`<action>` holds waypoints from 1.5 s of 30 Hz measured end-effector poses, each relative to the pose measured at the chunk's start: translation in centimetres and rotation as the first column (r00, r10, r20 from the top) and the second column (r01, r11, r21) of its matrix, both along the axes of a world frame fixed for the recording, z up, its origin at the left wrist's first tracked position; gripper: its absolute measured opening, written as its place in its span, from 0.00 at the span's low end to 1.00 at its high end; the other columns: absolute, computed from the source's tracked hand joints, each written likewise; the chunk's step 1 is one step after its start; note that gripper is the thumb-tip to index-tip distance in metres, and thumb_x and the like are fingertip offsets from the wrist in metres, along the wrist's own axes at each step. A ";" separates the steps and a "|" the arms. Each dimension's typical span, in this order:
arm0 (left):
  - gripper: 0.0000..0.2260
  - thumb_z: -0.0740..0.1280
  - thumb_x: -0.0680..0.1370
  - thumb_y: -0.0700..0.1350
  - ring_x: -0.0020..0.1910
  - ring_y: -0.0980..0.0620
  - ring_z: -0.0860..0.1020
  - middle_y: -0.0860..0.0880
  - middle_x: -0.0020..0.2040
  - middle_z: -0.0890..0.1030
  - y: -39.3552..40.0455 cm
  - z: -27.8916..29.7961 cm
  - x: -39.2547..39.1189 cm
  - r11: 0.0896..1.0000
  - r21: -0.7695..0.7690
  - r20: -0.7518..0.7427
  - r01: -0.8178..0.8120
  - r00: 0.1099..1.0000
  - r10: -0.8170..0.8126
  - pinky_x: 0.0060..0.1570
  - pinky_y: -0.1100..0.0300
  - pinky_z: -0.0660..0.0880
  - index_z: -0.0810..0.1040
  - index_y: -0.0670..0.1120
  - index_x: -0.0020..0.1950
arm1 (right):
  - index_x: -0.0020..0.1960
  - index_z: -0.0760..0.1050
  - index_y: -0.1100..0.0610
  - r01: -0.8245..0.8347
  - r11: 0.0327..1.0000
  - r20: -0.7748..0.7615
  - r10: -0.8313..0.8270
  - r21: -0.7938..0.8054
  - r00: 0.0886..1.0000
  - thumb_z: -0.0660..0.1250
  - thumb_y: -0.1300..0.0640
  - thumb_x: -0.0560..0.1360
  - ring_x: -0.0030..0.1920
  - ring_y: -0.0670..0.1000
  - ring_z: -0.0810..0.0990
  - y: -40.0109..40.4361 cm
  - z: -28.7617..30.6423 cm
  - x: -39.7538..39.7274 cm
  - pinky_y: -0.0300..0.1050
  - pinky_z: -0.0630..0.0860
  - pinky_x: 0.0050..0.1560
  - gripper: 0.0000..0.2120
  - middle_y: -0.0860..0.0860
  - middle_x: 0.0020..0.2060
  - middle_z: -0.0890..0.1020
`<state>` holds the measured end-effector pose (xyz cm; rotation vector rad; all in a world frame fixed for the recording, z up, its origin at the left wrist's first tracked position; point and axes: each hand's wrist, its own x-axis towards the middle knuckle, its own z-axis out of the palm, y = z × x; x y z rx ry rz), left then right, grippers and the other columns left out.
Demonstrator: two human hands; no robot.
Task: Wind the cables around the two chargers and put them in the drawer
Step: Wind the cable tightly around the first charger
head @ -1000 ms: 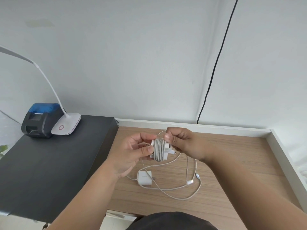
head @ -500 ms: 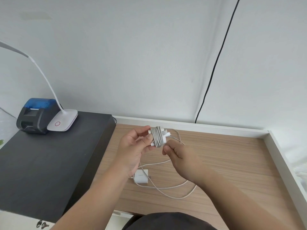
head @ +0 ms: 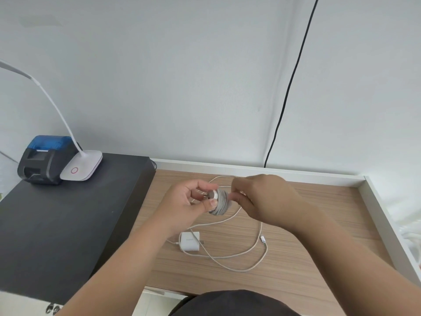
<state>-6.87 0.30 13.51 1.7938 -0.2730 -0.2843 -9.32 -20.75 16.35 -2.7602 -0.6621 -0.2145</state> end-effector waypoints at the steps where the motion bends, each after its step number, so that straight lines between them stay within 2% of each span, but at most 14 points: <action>1: 0.12 0.75 0.71 0.37 0.39 0.53 0.80 0.44 0.41 0.83 0.1 0.1 -0.1 0.999 -0.029 -0.032 0.022 0.999 -0.023 0.49 0.52 0.79 0.84 0.53 0.49 | 0.45 0.74 0.51 -0.019 0.999 0.013 0.018 0.034 1.000 0.57 0.42 0.78 0.33 0.53 0.76 -0.2 0.1 0.3 0.46 0.73 0.33 0.15 0.47 0.31 0.78; 5: 0.11 0.77 0.66 0.40 0.42 0.49 0.80 0.44 0.42 0.82 0.6 0.4 -0.3 0.948 -0.314 -0.182 0.048 0.977 -0.110 0.43 0.55 0.81 0.85 0.51 0.46 | 0.38 0.73 0.47 -0.046 0.941 -0.090 0.080 0.335 0.993 0.63 0.39 0.76 0.25 0.46 0.66 -0.7 0.2 1.3 0.41 0.66 0.28 0.14 0.46 0.23 0.69; 8: 0.18 0.82 0.61 0.48 0.42 0.49 0.82 0.45 0.42 0.84 0.8 0.7 -0.2 0.863 -0.495 -0.213 0.097 0.950 -0.229 0.39 0.56 0.80 0.85 0.48 0.48 | 0.36 0.75 0.52 0.010 0.802 -0.235 0.163 0.597 0.958 0.68 0.45 0.75 0.27 0.45 0.64 -0.2 0.5 1.4 0.40 0.62 0.29 0.13 0.50 0.24 0.68; 11: 0.20 0.82 0.61 0.47 0.41 0.49 0.83 0.44 0.44 0.84 0.5 0.9 0.0 0.778 -0.623 -0.228 0.083 0.932 -0.282 0.37 0.58 0.81 0.84 0.45 0.50 | 0.36 0.76 0.52 0.067 0.680 -0.288 0.217 0.730 0.933 0.67 0.48 0.75 0.29 0.47 0.67 0.4 0.9 1.0 0.41 0.64 0.31 0.12 0.58 0.27 0.72; 14: 0.19 0.82 0.62 0.46 0.42 0.49 0.83 0.45 0.46 0.84 -0.2 0.8 0.2 0.736 -0.675 -0.245 0.056 0.924 -0.295 0.36 0.58 0.81 0.84 0.45 0.50 | 0.34 0.71 0.54 0.226 0.492 -0.401 0.286 0.841 0.870 0.64 0.53 0.78 0.27 0.43 0.64 1.1 0.8 0.7 0.34 0.62 0.29 0.15 0.47 0.25 0.68; 18: 0.19 0.82 0.61 0.45 0.43 0.49 0.84 0.45 0.47 0.84 -0.8 0.3 0.3 0.722 -0.692 -0.278 0.019 0.916 -0.290 0.37 0.59 0.81 0.85 0.45 0.50 | 0.33 0.70 0.54 0.454 0.271 -0.527 0.360 0.849 0.770 0.65 0.48 0.74 0.27 0.46 0.59 1.6 0.4 0.4 0.40 0.53 0.28 0.15 0.50 0.27 0.66; 22: 0.20 0.81 0.63 0.45 0.45 0.48 0.83 0.44 0.49 0.83 -1.3 -0.1 0.5 0.735 -0.678 -0.276 0.011 0.923 -0.268 0.41 0.56 0.81 0.84 0.44 0.53 | 0.33 0.71 0.55 0.601 0.204 -0.632 0.333 0.773 0.699 0.68 0.49 0.73 0.26 0.47 0.62 1.3 -0.1 0.5 0.39 0.58 0.27 0.14 0.51 0.27 0.70; 27: 0.29 0.81 0.62 0.55 0.52 0.46 0.81 0.43 0.53 0.83 -2.9 -0.1 0.3 0.795 -0.606 -0.266 -0.036 0.951 -0.160 0.48 0.55 0.79 0.80 0.43 0.57 | 0.33 0.69 0.56 0.608 0.079 -0.605 0.267 0.790 0.750 0.70 0.49 0.70 0.24 0.47 0.65 1.3 -0.6 0.4 0.37 0.64 0.25 0.15 0.51 0.27 0.73; 29: 0.34 0.82 0.57 0.57 0.53 0.47 0.81 0.46 0.51 0.83 -3.5 -0.3 0.0 0.859 -0.510 -0.200 -0.039 0.977 -0.074 0.49 0.56 0.78 0.77 0.44 0.57 | 0.34 0.68 0.58 0.575 0.097 -0.581 0.212 0.813 0.786 0.71 0.52 0.71 0.24 0.48 0.65 1.5 -0.9 0.2 0.38 0.64 0.25 0.15 0.52 0.27 0.73; 33: 0.29 0.83 0.56 0.45 0.47 0.50 0.81 0.49 0.45 0.83 -3.8 -1.0 -0.2 0.904 -0.421 -0.133 -0.072 0.991 0.018 0.46 0.55 0.78 0.76 0.47 0.53 | 0.35 0.70 0.59 0.515 0.195 -0.546 0.171 0.835 0.820 0.70 0.56 0.75 0.25 0.48 0.67 2.2 -1.4 -0.1 0.39 0.65 0.27 0.13 0.49 0.25 0.74; 36: 0.26 0.80 0.58 0.42 0.46 0.48 0.79 0.45 0.46 0.81 -3.3 -1.1 0.1 0.852 -0.511 -0.201 -0.115 0.979 0.012 0.45 0.56 0.78 0.77 0.46 0.53 | 0.35 0.75 0.54 0.462 0.285 -0.530 0.247 0.840 0.811 0.66 0.55 0.78 0.27 0.48 0.70 1.5 -1.5 -0.1 0.38 0.68 0.30 0.12 0.52 0.27 0.74; 39: 0.30 0.84 0.55 0.46 0.45 0.47 0.81 0.43 0.46 0.81 -3.1 -1.0 0.1 0.753 -0.642 -0.311 -0.148 0.947 -0.079 0.44 0.58 0.79 0.79 0.45 0.53 | 0.40 0.80 0.52 0.371 0.363 -0.486 0.309 0.855 0.817 0.65 0.55 0.76 0.34 0.49 0.75 0.6 -1.2 -0.2 0.41 0.73 0.38 0.07 0.50 0.32 0.78; 42: 0.33 0.85 0.53 0.47 0.43 0.49 0.83 0.44 0.45 0.83 -3.5 -0.9 -0.2 0.678 -0.706 -0.372 -0.202 0.921 -0.114 0.42 0.60 0.80 0.79 0.43 0.54 | 0.42 0.81 0.51 0.266 0.516 -0.386 0.139 0.814 0.912 0.70 0.55 0.74 0.38 0.52 0.79 0.4 -0.9 -0.1 0.50 0.76 0.43 0.03 0.49 0.36 0.82; 45: 0.33 0.84 0.53 0.46 0.45 0.50 0.83 0.44 0.46 0.83 -3.8 -0.8 -0.2 0.616 -0.748 -0.397 -0.246 0.910 -0.118 0.44 0.61 0.80 0.79 0.43 0.55 | 0.42 0.82 0.52 0.195 0.612 -0.243 -0.005 0.767 0.970 0.73 0.58 0.73 0.40 0.50 0.82 0.6 -0.7 -0.1 0.47 0.79 0.44 0.03 0.48 0.38 0.84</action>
